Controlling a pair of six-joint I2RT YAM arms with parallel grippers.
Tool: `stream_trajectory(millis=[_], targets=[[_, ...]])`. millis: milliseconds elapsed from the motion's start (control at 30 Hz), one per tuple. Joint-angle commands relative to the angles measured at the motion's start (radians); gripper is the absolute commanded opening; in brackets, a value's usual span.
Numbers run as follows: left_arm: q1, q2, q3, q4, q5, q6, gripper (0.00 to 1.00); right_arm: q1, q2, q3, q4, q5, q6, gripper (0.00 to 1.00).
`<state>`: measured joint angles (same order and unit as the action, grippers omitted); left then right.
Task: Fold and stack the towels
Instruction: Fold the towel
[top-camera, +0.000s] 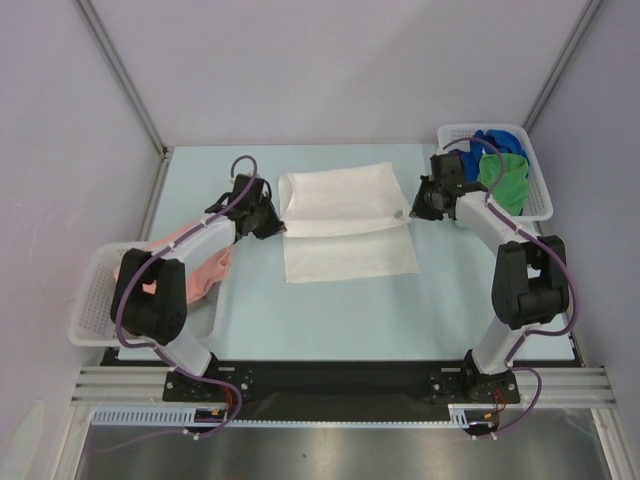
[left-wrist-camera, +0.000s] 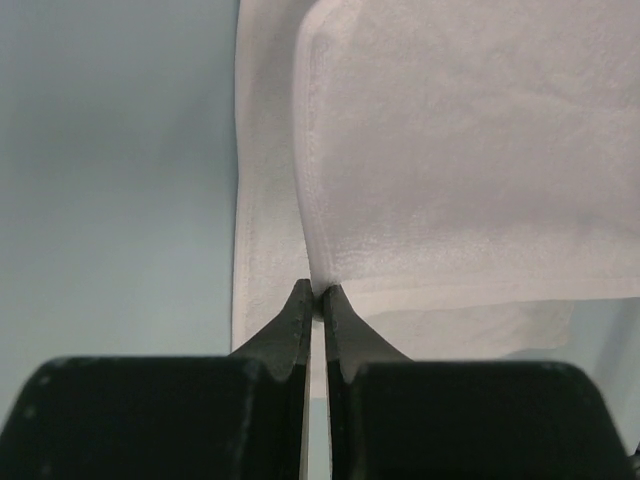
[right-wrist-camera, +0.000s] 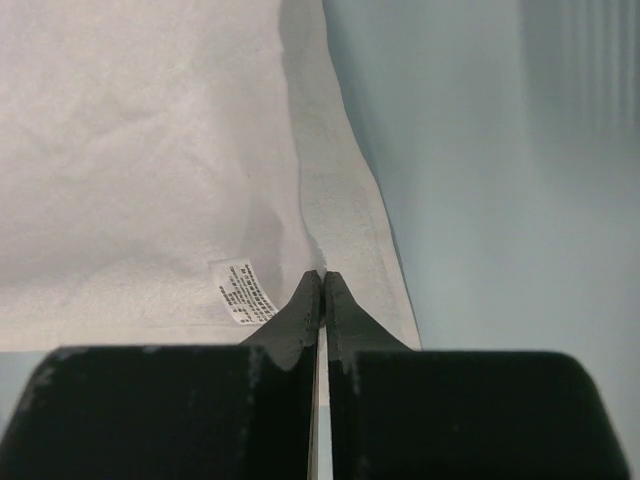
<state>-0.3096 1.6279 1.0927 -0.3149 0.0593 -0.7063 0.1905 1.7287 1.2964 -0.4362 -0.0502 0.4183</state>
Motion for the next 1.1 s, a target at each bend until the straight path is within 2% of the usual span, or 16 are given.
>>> stream_trajectory(millis=[0,133,200,233,267,333,367,467,533,633,767,1067], targets=[[-0.005,-0.048,0.007,0.048,0.004,0.002,0.00,-0.005,-0.058,0.010,0.047,0.021,0.004,0.00],[0.016,-0.005,0.134,0.033,-0.006,0.002,0.00,-0.025,0.007,0.162,0.019,0.004,0.011,0.00],[0.024,0.025,0.252,0.042,-0.030,0.002,0.00,-0.031,0.047,0.257,0.007,0.003,0.014,0.00],[0.033,0.044,0.298,0.043,-0.036,0.007,0.00,-0.031,0.075,0.373,-0.001,0.000,0.014,0.00],[0.041,0.093,0.396,0.048,-0.042,0.010,0.00,-0.034,0.124,0.423,0.004,-0.005,0.017,0.00],[0.055,0.147,0.499,0.054,-0.033,0.014,0.00,-0.039,0.189,0.539,0.011,-0.017,0.028,0.00],[0.069,0.208,0.595,0.066,-0.033,0.028,0.00,-0.043,0.256,0.655,0.011,-0.037,0.030,0.00],[0.092,0.297,0.767,0.060,-0.033,0.047,0.00,-0.048,0.348,0.840,0.019,-0.060,0.040,0.00],[0.102,0.352,0.814,0.071,-0.032,0.056,0.00,-0.056,0.414,0.900,0.033,-0.079,0.045,0.00],[0.132,0.363,0.813,0.131,-0.024,0.056,0.00,-0.062,0.445,0.935,0.050,-0.088,0.050,0.00],[0.138,0.354,0.770,0.163,-0.003,0.053,0.00,-0.071,0.419,0.865,0.079,-0.096,0.045,0.00],[0.138,0.221,0.466,0.215,0.025,0.010,0.00,-0.083,0.286,0.598,0.094,-0.146,0.045,0.00]])
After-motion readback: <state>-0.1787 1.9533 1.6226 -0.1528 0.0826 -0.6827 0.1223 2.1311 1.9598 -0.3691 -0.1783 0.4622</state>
